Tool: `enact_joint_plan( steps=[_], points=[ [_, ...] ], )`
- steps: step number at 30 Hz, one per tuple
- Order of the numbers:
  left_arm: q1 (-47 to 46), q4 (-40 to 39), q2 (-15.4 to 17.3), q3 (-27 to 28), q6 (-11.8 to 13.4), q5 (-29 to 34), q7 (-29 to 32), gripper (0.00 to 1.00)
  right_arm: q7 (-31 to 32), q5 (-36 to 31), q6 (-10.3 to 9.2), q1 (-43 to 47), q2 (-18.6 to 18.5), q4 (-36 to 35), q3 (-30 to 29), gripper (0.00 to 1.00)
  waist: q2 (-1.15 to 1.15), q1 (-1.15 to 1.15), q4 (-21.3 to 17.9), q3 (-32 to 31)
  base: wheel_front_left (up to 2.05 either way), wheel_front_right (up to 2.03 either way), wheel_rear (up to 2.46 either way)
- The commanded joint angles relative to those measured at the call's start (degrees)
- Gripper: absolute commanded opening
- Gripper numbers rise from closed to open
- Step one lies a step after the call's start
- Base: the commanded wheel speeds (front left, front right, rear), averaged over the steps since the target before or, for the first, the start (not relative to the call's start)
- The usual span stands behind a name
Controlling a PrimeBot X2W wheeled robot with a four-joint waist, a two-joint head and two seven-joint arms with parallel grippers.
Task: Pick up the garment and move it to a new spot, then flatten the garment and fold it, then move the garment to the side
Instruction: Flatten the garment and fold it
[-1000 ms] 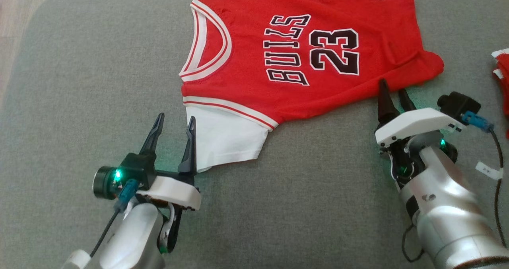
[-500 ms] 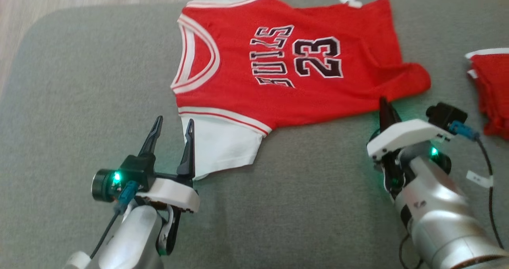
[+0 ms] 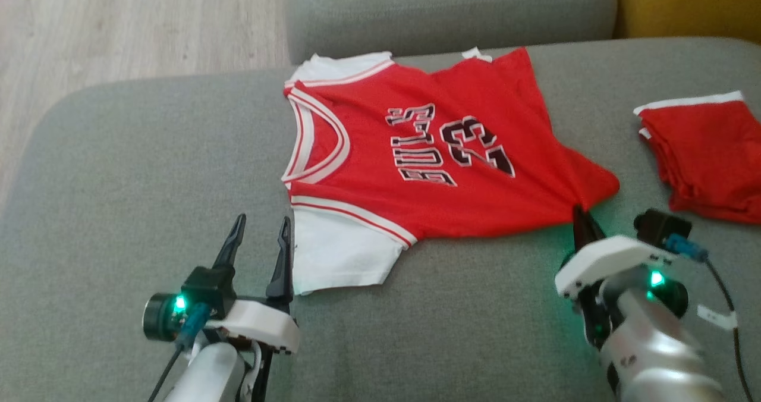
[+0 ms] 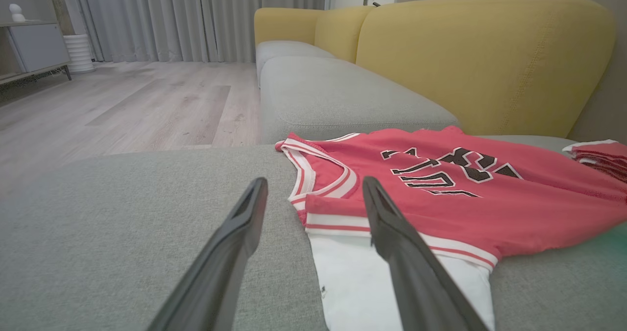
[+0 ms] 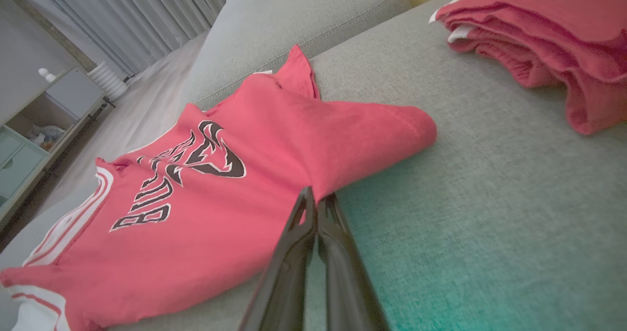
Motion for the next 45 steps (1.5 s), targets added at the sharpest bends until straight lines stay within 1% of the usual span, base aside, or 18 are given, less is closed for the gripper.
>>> enact_joint_plan(
  steps=[1, 2, 3, 4, 5, 6, 10, 12, 13, 16, 17, 21, 25, 29, 33, 40, 43, 45],
  points=[
    [-1.0, -1.3, 0.5, 1.9, 0.5, -0.3, -0.5, 1.00, -0.8, -2.3, -0.04, -0.2, 0.6, -0.7, 0.6, 0.15, 0.00, 0.01, 0.0, -1.2, 0.00, 0.00, 0.00],
    [-0.8, -1.3, 0.4, 1.8, 0.5, -0.3, -0.5, 1.00, -0.8, -3.4, -0.04, 0.1, 0.6, -0.5, 0.3, 0.43, 0.00, 0.01, 0.1, -1.5, 0.00, 0.00, 0.00],
    [-0.6, -1.3, 0.4, 1.8, 0.5, -0.4, -0.5, 1.00, -0.8, -4.0, -0.04, 0.4, 0.6, -0.5, 0.2, 0.59, 0.00, 0.01, 0.2, -1.8, 0.00, 0.00, 0.00],
    [-0.5, -1.3, 0.4, 1.7, 0.4, -0.4, -0.5, 1.00, -0.8, -4.5, -0.04, 0.6, 0.6, -0.5, 0.4, 0.72, 0.00, 0.01, 0.3, -2.1, 0.00, 0.00, 0.00],
    [-0.3, -1.3, 0.4, 1.7, 0.4, -0.4, -0.5, 1.00, -0.8, -4.8, -0.04, 0.9, 0.6, -0.8, 0.7, 0.96, 0.00, 0.01, 0.5, -2.3, 0.00, 0.00, 0.00],
    [-0.2, -1.3, 0.4, 1.7, 0.4, -0.4, -0.5, 1.00, -0.8, -4.9, -0.04, 1.2, 0.6, -1.3, 1.3, 1.00, 0.00, 0.01, 0.6, -2.6, 0.00, 0.00, 0.00],
    [0.1, -1.4, 0.4, 1.6, 0.5, -0.5, -0.5, 1.00, -0.6, -3.8, -0.04, 2.9, 0.6, -5.4, 5.3, 1.00, 0.00, 0.01, 1.1, -3.2, 0.00, 0.00, 0.00],
    [0.3, -1.5, 0.5, 1.6, 0.6, -0.5, -0.5, 1.00, -0.7, -3.8, -0.04, 3.7, 0.6, -9.8, 7.8, 1.00, 0.00, 0.01, 1.2, -3.3, 0.00, 0.00, 0.00],
    [0.5, -1.7, 0.6, 1.7, 0.7, -0.6, -0.5, 1.00, -0.7, -4.4, -0.04, 4.7, 0.6, -14.0, 8.6, 1.00, 0.00, 0.01, 1.1, -3.4, 0.00, 0.00, 0.00],
    [0.7, -2.0, 0.8, 1.7, 0.9, -0.6, -0.5, 1.00, -0.7, -8.9, -0.04, 6.4, 0.6, -20.3, 7.2, 1.00, 0.00, 0.01, 1.1, -3.2, 0.00, 0.00, 0.00],
    [0.7, -2.0, 0.8, 1.7, 0.9, -0.6, -0.5, 1.00, -0.7, -8.9, -0.04, 6.4, 0.6, -20.3, 7.2, 1.00, 0.00, 0.01, 1.1, -3.2, 0.00, 0.00, 0.00],
    [0.3, -2.8, 1.0, 1.9, 1.1, -0.6, -0.5, 1.00, -0.8, -16.4, -0.04, 10.4, 0.6, -31.0, 4.0, 1.00, 0.00, 0.01, 1.1, -2.1, 0.00, 0.00, 0.00],
    [0.0, -3.1, 1.4, 2.1, 1.2, -0.6, -0.6, 1.00, -0.8, -18.3, -0.04, 15.4, 0.6, -41.9, 3.1, 1.00, 0.00, 0.01, 0.7, -0.9, 0.00, 0.00, 0.00],
    [-0.6, -3.3, 1.6, 2.1, 1.1, -0.6, -0.6, 1.00, -0.6, -19.1, -0.04, 19.0, 0.6, -49.5, 2.4, 1.00, 0.00, 0.01, 0.2, 0.1, 0.00, 0.00, 0.00],
    [-1.4, -3.4, 1.6, 1.9, 1.1, -0.4, -0.6, 1.00, 0.4, -21.6, -0.04, 21.2, 0.6, -53.5, 1.0, 1.00, 0.00, 0.01, 0.0, 0.9, 0.00, 0.00, 0.00],
    [-3.3, -3.3, 1.3, 1.2, 0.3, -0.4, -0.4, 1.00, 0.7, -21.6, -0.04, 22.6, 0.6, -56.6, -2.2, 1.00, 0.00, 0.01, -0.3, 2.9, 0.00, 0.00, 0.00],
    [-5.7, -2.7, 1.1, 0.6, -0.7, -0.4, 0.8, 1.00, 1.0, -21.8, -0.04, 22.4, 0.6, -57.4, -2.6, 1.00, 0.00, 0.01, -0.7, 4.4, 0.00, 0.00, 0.00],
    [-7.6, -0.8, 1.2, 0.1, -1.1, -0.4, 3.3, 1.00, 1.1, -21.8, -0.04, 22.0, 0.6, -57.8, -2.7, 1.00, 0.00, 0.01, -1.1, 5.5, 0.00, 0.00, 0.00]
  ],
)
